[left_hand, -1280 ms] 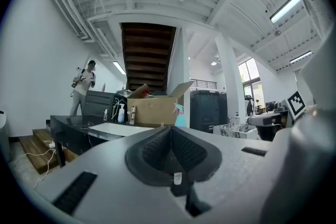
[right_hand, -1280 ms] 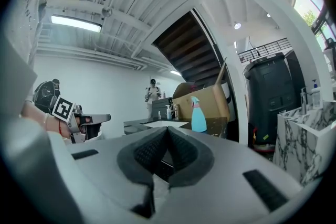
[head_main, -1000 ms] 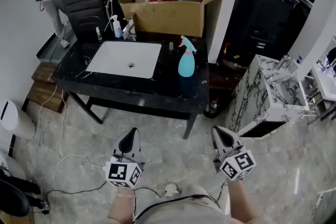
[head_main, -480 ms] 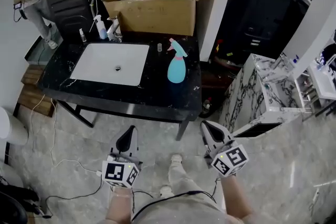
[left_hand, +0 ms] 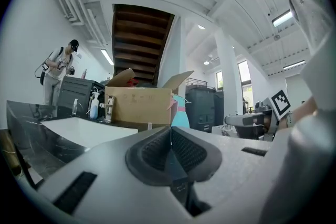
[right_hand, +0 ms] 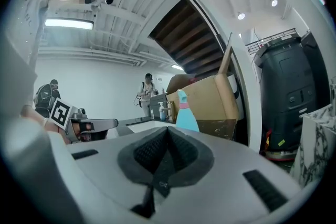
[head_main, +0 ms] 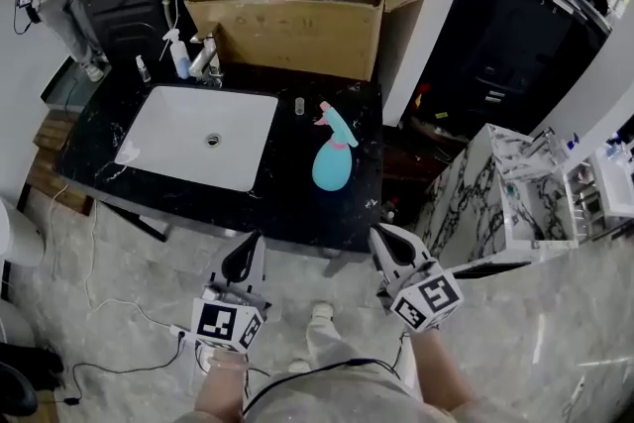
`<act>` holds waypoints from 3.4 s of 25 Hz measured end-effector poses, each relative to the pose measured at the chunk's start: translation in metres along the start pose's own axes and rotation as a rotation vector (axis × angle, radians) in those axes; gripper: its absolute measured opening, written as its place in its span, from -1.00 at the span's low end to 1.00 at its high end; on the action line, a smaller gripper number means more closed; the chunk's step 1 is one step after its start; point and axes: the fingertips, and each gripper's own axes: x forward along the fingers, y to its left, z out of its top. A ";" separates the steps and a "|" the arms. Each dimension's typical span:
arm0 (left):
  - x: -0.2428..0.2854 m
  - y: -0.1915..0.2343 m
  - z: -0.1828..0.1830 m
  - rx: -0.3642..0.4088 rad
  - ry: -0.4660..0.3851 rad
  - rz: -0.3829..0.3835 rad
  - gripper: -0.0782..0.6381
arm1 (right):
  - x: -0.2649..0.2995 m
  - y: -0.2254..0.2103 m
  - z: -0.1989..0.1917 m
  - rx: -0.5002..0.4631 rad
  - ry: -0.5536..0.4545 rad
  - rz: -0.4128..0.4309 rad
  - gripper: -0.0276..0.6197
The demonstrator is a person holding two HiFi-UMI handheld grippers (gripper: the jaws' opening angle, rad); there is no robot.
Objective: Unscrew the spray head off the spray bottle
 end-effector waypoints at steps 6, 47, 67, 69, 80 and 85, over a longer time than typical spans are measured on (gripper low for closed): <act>0.041 0.002 0.001 -0.007 0.005 -0.016 -0.76 | 0.038 -0.025 0.003 -0.011 0.019 0.049 -0.90; 0.210 -0.048 -0.035 0.120 0.251 -0.430 0.24 | 0.158 -0.044 0.047 -0.133 0.059 0.201 -0.42; 0.216 -0.056 -0.031 0.165 0.197 -0.589 0.12 | 0.154 -0.046 0.048 -0.117 0.053 0.430 -0.49; 0.217 -0.056 -0.029 0.157 0.190 -0.594 0.11 | 0.154 -0.047 0.048 -0.118 0.063 0.487 -0.50; 0.213 -0.059 -0.029 0.160 0.211 -0.714 0.10 | 0.147 -0.043 0.051 -0.132 0.092 0.842 -0.50; 0.211 -0.061 -0.031 0.187 0.196 -0.664 0.11 | 0.148 -0.043 0.047 -0.114 0.124 0.809 -0.49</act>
